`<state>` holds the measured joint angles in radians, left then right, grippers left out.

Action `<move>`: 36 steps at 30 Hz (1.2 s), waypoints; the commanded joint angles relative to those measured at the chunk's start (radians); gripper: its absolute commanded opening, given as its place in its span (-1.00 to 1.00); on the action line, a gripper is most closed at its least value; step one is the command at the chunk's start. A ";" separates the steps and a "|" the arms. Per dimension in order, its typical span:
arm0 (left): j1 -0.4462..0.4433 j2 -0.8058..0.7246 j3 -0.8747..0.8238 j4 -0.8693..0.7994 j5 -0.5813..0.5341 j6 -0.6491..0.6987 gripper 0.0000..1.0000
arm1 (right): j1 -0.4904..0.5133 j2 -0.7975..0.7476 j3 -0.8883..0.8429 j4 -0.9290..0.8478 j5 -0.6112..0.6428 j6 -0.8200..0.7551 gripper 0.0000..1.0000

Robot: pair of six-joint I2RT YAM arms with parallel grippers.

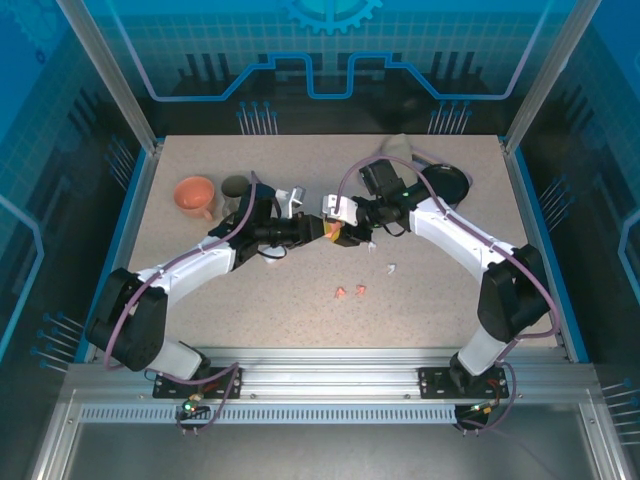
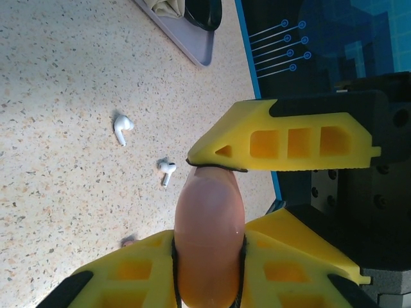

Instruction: Insert the wireless bluetooth earbuds into the charging case

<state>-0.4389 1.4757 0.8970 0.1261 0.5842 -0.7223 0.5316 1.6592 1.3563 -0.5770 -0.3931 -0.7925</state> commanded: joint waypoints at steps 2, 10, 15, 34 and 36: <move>-0.014 -0.015 0.032 0.014 -0.003 0.044 -0.64 | 0.022 -0.037 0.013 -0.031 -0.044 0.021 -0.16; -0.023 -0.074 -0.004 0.054 -0.027 0.142 -0.72 | -0.012 -0.195 -0.066 0.056 -0.057 0.100 0.31; -0.027 -0.108 -0.018 0.089 -0.026 0.225 -0.76 | -0.043 -0.381 -0.171 0.130 -0.072 0.163 0.65; -0.151 -0.282 -0.072 0.093 -0.036 0.902 -1.00 | -0.100 -0.852 -0.511 0.353 -0.035 0.313 0.73; -0.160 -0.283 -0.054 0.064 -0.037 0.929 -1.00 | -0.077 -0.847 -0.522 0.371 -0.024 0.313 0.73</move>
<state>-0.5850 1.2152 0.8330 0.2115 0.5571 0.0826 0.4335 0.8143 0.8619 -0.2745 -0.4026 -0.5114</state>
